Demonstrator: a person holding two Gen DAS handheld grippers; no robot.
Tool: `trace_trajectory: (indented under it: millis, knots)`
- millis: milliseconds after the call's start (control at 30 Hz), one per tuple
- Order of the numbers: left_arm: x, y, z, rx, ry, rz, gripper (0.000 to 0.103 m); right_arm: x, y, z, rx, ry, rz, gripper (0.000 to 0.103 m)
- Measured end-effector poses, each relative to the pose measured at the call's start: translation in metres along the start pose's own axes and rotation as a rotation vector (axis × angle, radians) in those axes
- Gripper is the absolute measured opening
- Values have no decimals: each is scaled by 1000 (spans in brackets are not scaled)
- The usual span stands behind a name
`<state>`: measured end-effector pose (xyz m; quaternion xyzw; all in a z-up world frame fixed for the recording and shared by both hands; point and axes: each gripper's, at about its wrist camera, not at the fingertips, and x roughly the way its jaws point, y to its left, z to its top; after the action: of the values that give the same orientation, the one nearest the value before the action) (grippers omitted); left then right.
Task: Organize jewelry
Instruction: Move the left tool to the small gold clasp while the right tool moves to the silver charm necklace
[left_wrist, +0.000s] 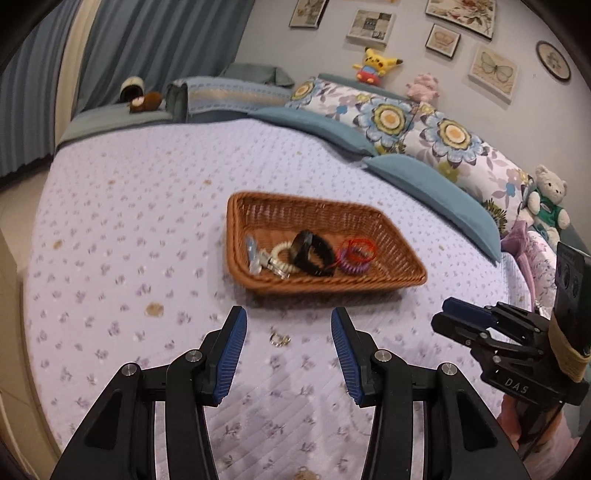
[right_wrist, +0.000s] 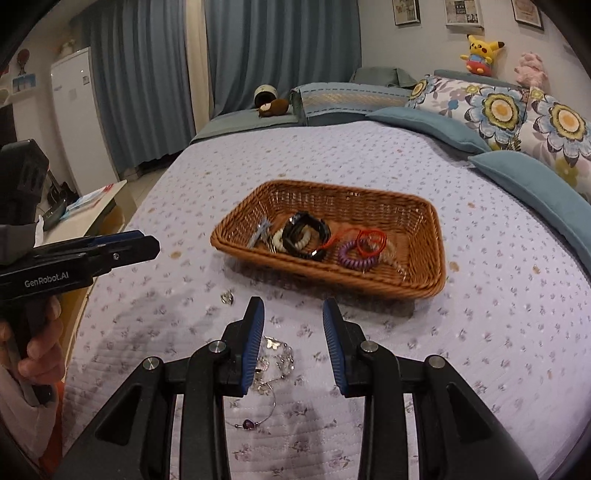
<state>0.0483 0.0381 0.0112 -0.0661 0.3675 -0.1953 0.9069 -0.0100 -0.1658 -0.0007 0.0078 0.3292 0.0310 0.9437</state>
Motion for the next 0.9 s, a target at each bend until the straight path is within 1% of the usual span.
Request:
trace_trajectory:
  millis: [133, 233, 400, 467, 533, 600, 700, 733, 767, 800, 833, 900]
  knots:
    - [33, 12, -13, -23, 84, 18, 49, 23, -13, -9, 27, 55, -8, 35]
    - [54, 12, -18, -19, 128, 40, 49, 39, -17, -16, 44, 104, 16, 35]
    - [87, 7, -22, -11, 181, 61, 49, 64, -8, -22, 27, 167, 33, 35]
    - [98, 7, -24, -13, 209, 66, 49, 76, -1, -24, 17, 198, 53, 35]
    - [108, 8, -27, -16, 235, 71, 49, 87, 4, -27, 5, 221, 48, 35]
    - [113, 7, -28, -13, 242, 79, 49, 96, 8, -30, -8, 250, 48, 35]
    - [122, 2, -25, -1, 242, 75, 49, 107, 12, -36, -25, 289, 24, 35]
    - [125, 0, -24, 6, 246, 81, 49, 108, 12, -37, -30, 286, 19, 35]
    - [128, -2, -25, 20, 247, 94, 49, 107, 13, -37, -39, 280, 19, 33]
    - [128, -5, -25, 36, 245, 105, 49, 107, 14, -37, -41, 279, 20, 25]
    - [128, -8, -25, 49, 245, 109, 49, 107, 13, -37, -44, 282, 14, 22]
    - [129, -11, -26, 64, 244, 127, 44, 107, 13, -37, -47, 278, 12, 18]
